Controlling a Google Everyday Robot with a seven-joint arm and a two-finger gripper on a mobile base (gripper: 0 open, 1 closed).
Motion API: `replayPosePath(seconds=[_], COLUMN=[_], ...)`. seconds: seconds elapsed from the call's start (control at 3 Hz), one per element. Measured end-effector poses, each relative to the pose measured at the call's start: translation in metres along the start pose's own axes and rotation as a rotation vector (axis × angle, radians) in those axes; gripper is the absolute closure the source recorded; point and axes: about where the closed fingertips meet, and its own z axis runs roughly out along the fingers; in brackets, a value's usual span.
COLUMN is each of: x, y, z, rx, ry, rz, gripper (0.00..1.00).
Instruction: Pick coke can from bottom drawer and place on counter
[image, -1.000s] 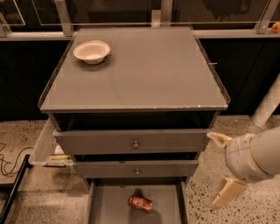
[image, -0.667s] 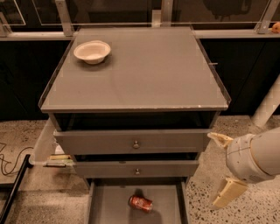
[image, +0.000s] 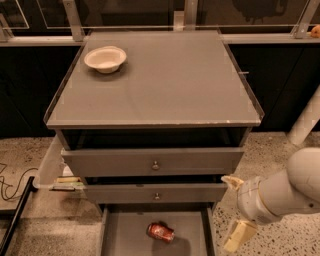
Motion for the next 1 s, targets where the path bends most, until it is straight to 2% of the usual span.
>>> replayPosePath(seconds=[0.33, 0.67, 1.0], x=[0.024, 0.039, 0.055], y=[0.001, -0.006, -0.014], z=[0.071, 0.128, 0.172], rx=[-0.034, -0.011, 0.014], ry=[-0.005, -0.030, -0.054], rz=[0.023, 0.009, 0.017], gripper=[0.00, 0.00, 0.00])
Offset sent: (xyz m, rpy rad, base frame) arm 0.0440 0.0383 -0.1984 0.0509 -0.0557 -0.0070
